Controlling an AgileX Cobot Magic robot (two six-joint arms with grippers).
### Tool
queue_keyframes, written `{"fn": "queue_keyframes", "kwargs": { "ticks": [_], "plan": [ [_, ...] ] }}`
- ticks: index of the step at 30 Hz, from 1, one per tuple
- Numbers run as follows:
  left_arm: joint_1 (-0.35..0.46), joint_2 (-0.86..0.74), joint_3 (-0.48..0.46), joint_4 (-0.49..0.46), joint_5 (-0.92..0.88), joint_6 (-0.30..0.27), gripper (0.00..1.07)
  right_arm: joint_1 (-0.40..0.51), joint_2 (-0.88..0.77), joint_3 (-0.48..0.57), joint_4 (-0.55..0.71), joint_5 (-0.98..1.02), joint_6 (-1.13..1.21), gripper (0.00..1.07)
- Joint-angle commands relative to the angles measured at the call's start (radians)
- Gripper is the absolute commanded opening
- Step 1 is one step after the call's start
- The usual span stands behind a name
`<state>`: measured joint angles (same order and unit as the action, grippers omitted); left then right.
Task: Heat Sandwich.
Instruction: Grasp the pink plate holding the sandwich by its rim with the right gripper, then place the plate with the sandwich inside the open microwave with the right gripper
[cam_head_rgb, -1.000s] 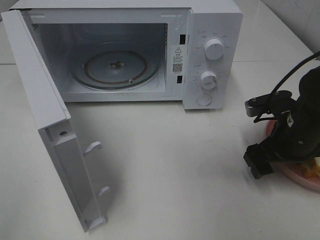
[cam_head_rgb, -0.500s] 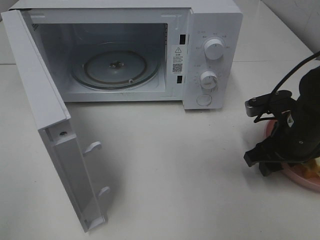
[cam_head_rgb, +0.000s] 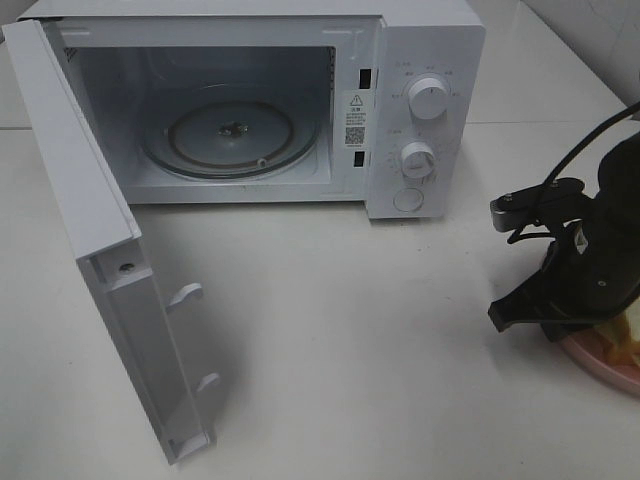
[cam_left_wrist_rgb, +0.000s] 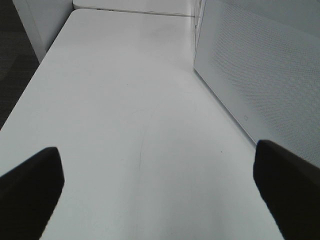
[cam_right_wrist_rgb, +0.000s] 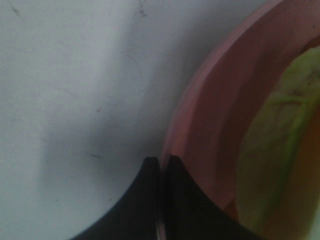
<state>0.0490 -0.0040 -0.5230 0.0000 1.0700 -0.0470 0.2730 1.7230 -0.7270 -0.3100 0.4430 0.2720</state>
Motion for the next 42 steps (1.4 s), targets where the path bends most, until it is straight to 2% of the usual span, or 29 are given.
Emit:
{"fn": "queue_keyframes", "kwargs": {
  "ticks": [1, 21, 30, 35, 42],
  "plan": [
    [-0.001, -0.019, 0.001, 0.0, -0.01, 0.0, 0.98, -0.001, 0.003, -0.001, -0.005, 0.001, 0.001, 0.0],
    [-0.001, -0.019, 0.001, 0.0, -0.01, 0.0, 0.98, -0.001, 0.003, -0.001, -0.005, 0.007, -0.037, 0.0],
    [-0.001, -0.019, 0.001, 0.0, -0.01, 0.0, 0.98, 0.002, -0.001, -0.021, -0.056, 0.114, -0.019, 0.0],
    [-0.001, -0.019, 0.001, 0.0, -0.01, 0.0, 0.98, 0.067, -0.032, -0.039, -0.175, 0.189, 0.055, 0.0],
    [-0.001, -0.019, 0.001, 0.0, -0.01, 0.0, 0.98, 0.119, -0.057, -0.039, -0.205, 0.272, 0.073, 0.0]
  ]
}}
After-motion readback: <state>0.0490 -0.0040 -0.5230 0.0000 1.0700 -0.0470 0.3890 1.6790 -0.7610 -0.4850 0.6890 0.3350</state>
